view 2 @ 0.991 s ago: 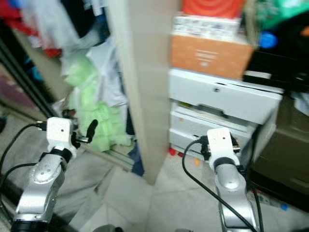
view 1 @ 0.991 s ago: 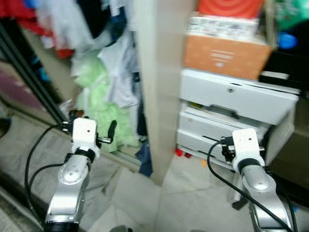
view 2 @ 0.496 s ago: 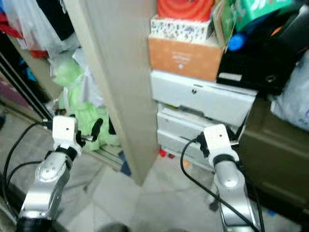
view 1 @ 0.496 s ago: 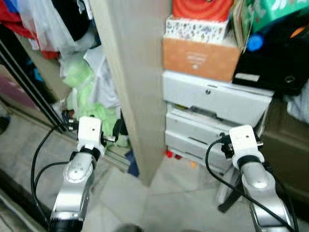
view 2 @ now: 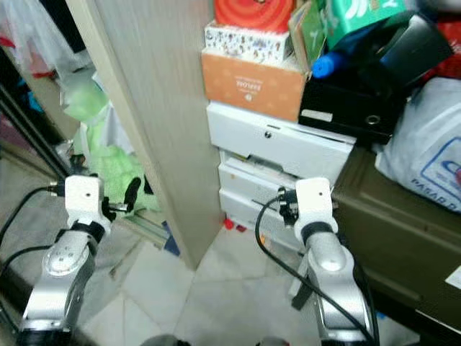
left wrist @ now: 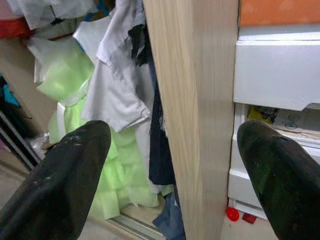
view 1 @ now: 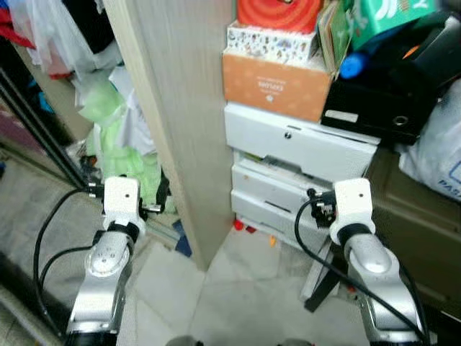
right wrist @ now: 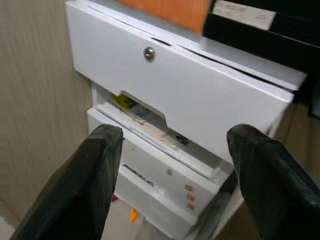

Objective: Clean up the room

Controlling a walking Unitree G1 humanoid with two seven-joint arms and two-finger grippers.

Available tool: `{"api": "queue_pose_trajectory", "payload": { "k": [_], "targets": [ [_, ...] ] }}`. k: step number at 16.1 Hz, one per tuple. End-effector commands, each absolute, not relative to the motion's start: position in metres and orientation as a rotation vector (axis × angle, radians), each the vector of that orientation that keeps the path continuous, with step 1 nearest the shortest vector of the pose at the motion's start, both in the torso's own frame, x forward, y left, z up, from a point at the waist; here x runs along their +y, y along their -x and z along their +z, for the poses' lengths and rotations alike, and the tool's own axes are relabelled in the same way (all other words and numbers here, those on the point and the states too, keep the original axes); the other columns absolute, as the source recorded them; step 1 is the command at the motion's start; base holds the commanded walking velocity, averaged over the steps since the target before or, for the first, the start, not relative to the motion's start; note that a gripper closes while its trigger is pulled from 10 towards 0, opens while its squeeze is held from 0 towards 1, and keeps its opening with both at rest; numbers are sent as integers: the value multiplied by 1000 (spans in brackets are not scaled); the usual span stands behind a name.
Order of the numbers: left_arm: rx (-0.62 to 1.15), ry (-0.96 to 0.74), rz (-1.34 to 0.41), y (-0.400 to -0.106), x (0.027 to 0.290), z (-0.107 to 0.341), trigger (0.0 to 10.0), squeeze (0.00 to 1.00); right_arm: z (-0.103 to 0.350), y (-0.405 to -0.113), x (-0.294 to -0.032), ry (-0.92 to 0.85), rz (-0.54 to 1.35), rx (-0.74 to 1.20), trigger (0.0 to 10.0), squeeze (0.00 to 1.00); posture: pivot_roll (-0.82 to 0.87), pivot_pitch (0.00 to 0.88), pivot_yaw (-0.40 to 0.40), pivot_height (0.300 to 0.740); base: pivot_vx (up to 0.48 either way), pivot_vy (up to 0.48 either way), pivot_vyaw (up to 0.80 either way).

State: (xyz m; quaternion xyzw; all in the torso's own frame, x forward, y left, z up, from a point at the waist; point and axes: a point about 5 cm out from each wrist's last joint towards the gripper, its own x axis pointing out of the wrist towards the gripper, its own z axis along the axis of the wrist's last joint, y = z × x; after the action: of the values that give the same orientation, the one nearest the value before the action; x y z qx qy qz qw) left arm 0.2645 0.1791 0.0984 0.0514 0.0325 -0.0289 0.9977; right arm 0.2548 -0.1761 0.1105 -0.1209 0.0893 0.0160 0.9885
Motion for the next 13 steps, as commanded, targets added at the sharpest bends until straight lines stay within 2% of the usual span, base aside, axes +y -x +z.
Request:
{"api": "queue_pose_trajectory", "payload": {
  "k": [1,13],
  "targets": [
    [60,-102,-45,-263,182,100,10000,0,114,-253,-172,290,59,151,10000,0,-67,0,64,740,0,0,519],
    [43,-110,-56,-268,177,101,10000,0,116,-256,-167,251,118,118,10000,0,-67,0,62,740,0,0,800]
  ]
}}
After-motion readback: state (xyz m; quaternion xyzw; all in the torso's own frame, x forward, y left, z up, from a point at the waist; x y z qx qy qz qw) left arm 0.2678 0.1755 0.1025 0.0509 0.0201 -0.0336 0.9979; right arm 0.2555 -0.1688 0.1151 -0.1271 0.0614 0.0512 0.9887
